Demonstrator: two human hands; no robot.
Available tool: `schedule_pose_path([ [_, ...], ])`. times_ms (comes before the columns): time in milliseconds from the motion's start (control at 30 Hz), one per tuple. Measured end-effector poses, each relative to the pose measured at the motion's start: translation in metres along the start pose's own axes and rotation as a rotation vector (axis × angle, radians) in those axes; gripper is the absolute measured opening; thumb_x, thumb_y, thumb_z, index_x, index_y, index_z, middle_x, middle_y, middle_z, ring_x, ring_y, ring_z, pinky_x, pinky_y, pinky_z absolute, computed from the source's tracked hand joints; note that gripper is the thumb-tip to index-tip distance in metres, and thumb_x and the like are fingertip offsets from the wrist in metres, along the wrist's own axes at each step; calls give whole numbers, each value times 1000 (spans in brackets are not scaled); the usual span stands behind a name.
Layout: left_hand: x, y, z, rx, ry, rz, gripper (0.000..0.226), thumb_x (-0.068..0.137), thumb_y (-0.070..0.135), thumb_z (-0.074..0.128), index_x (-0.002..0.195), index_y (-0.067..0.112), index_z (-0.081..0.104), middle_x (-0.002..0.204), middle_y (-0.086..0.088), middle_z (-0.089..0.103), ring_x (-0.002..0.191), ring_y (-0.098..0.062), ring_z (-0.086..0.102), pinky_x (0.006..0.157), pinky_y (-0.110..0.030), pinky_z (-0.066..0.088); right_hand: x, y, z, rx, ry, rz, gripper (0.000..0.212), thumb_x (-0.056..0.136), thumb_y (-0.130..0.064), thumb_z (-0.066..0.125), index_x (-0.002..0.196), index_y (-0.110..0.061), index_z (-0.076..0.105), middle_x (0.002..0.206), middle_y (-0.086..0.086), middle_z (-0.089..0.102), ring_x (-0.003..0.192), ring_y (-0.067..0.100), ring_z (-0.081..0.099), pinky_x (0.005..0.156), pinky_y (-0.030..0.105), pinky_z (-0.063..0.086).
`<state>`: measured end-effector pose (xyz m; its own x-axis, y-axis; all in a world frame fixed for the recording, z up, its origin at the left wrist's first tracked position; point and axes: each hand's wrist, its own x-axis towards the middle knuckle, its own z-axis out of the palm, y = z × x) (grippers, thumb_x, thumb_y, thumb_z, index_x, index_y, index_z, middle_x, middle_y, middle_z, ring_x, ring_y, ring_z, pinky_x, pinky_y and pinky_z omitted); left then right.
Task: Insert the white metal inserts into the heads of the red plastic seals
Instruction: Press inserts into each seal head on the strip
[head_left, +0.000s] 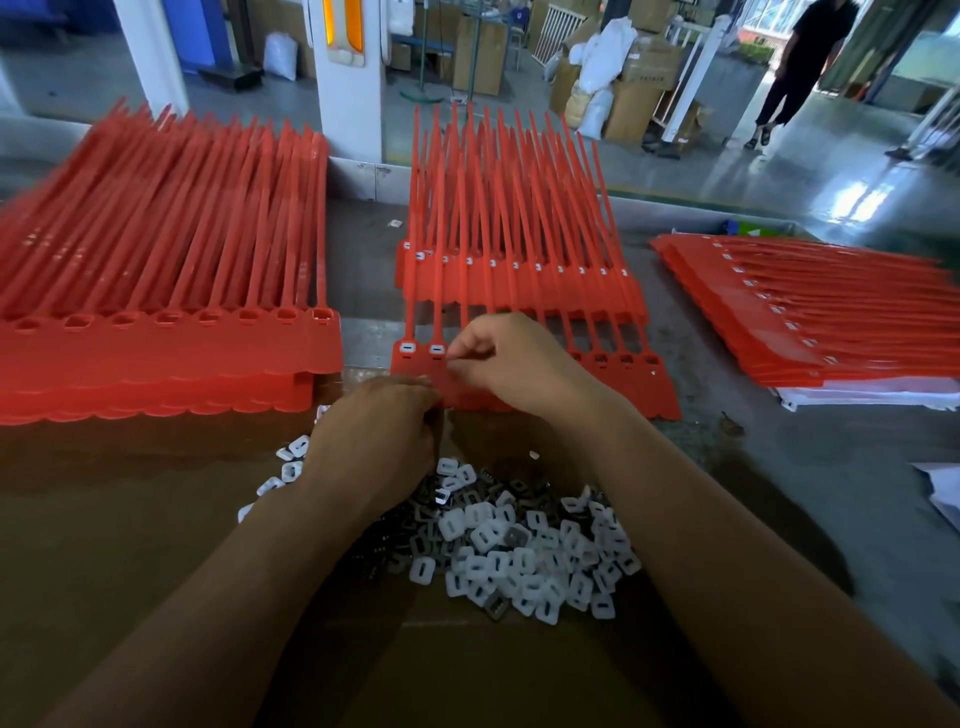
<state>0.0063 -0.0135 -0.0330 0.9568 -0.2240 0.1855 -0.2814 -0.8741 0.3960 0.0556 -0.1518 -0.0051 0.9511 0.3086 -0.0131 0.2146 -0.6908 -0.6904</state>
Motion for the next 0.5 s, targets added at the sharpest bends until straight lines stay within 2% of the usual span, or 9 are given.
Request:
schedule_pose_path([
  [133, 1, -1, 0, -5, -22, 12, 28, 90, 15, 42, 104, 17, 66, 112, 1, 63, 98, -16, 56, 79, -27, 42, -25, -5, -11, -50, -250, 30, 3, 82, -20, 68, 84, -22, 67, 80, -15, 61, 76, -1, 56, 67, 15, 44],
  [267, 1, 0, -1, 12, -30, 8, 35, 89, 13, 42, 117, 17, 62, 132, 1, 53, 120, -16, 47, 97, -28, 36, -32, -7, -11, -124, -359, 32, 8, 78, -22, 73, 85, -21, 69, 80, -17, 60, 82, 0, 56, 77, 21, 45],
  [400, 2, 0, -1, 12, -42, -1, 38, 88, 11, 42, 122, 18, 59, 139, 2, 47, 127, -14, 42, 102, -26, 32, -33, -9, -4, -202, -417, 23, 8, 76, -22, 75, 77, -22, 67, 64, -23, 56, 68, -7, 53, 63, 13, 40],
  [500, 2, 0, -1, 15, -45, -8, 39, 88, 11, 43, 124, 18, 57, 139, 2, 46, 128, -14, 41, 102, -26, 31, -33, -9, -2, -222, -423, 30, 18, 76, -21, 74, 67, -28, 61, 55, -25, 54, 59, -12, 52, 56, 8, 35],
])
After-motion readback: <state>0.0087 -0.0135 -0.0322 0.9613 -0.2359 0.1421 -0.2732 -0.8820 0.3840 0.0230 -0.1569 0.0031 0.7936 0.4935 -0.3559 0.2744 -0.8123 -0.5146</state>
